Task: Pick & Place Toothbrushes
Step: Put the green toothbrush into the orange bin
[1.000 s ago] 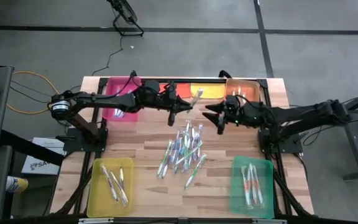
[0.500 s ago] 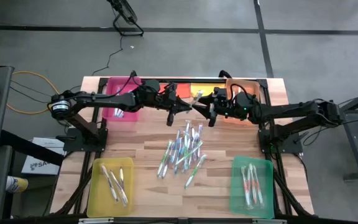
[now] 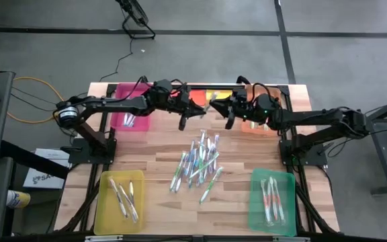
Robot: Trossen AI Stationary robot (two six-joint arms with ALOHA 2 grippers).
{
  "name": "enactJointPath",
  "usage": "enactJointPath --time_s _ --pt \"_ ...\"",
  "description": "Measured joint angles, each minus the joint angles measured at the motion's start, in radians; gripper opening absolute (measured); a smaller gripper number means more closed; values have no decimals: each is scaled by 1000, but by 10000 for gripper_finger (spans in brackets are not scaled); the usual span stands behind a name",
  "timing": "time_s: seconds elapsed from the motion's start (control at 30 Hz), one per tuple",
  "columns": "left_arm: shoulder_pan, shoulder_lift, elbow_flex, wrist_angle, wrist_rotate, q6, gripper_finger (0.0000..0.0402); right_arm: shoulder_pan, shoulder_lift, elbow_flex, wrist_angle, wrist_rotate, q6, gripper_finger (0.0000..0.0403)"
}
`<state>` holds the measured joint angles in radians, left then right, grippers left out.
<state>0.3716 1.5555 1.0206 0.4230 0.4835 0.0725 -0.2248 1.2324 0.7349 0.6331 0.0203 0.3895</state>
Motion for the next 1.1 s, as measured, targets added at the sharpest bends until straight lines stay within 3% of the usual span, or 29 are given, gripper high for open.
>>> enactJointPath --time_s 0.17,0.3,0.53,0.67,0.77,0.93,1.1 --pt "3 45 45 5 57 -4 11 -7 -1 0 3 10 -22 15" --pt "3 56 65 -15 40 40 27 -13 -2 0 1 29 -22 10" --pt "39 55 67 -37 -14 111 152 -24 -40 0 -70 175 -13 7" --pt "92 54 67 -96 28 110 215 -34 -127 0 -285 329 31 6" --pt "140 54 67 -155 72 107 240 -45 -202 0 -493 450 115 5" --pt "196 54 67 -225 88 107 246 -97 -307 0 -842 595 324 5" --pt "218 53 67 -226 89 120 241 -197 -334 0 -1092 600 479 5"
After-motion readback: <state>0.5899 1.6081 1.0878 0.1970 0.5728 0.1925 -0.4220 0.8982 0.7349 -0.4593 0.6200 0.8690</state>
